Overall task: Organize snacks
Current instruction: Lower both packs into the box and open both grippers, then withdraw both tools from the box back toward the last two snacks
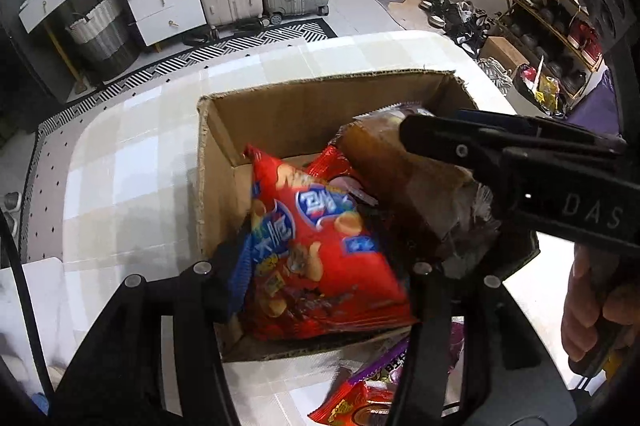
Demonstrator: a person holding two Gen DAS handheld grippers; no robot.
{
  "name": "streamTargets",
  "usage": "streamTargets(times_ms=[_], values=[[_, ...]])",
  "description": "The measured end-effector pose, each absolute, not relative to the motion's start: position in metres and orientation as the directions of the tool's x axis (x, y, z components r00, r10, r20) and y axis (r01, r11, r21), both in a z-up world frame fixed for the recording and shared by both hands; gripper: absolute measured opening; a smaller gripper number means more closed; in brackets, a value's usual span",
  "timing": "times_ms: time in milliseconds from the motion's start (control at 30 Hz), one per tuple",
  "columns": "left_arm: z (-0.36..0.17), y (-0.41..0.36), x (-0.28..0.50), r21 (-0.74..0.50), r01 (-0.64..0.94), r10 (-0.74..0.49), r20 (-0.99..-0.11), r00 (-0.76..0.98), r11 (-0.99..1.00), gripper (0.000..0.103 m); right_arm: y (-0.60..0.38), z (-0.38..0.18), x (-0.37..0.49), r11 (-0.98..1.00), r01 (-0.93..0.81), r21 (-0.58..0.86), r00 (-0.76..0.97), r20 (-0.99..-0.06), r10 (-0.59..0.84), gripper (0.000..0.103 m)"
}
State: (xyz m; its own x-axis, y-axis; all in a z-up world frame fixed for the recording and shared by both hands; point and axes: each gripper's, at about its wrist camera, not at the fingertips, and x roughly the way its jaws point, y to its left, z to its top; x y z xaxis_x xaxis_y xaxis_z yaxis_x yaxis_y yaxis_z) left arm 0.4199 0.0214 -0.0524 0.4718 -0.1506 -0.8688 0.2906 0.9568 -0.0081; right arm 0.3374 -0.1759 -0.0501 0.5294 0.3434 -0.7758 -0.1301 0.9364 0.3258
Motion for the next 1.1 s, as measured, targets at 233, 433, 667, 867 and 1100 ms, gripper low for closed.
streamTargets(times_ms=[233,433,667,867,1100], values=[[-0.029,0.032,0.41,-0.04,0.253,-0.165,-0.853,0.496,0.967,0.057,-0.181,-0.036,0.327,0.942,-0.142,0.303,0.565,-0.757,0.329,0.06],[-0.002,0.043,0.394,-0.064,0.211,-0.17,-0.824,0.54,0.975,0.059,-0.191,-0.018,0.31,0.934,-0.147,0.326,0.594,-0.726,0.347,0.06],[0.032,0.047,0.349,-0.083,0.193,-0.18,-0.804,0.567,0.978,0.068,-0.197,0.01,0.265,0.931,-0.175,0.321,0.628,-0.692,0.357,0.06],[0.068,0.048,0.281,-0.058,0.175,-0.159,-0.751,0.641,0.983,0.073,-0.196,0.04,0.209,0.928,-0.21,0.307,0.666,-0.65,0.366,0.06],[0.105,0.042,0.191,-0.032,0.163,-0.14,-0.682,0.718,0.986,0.078,-0.193,0.067,0.14,0.916,-0.24,0.322,0.696,-0.601,0.393,0.06]])
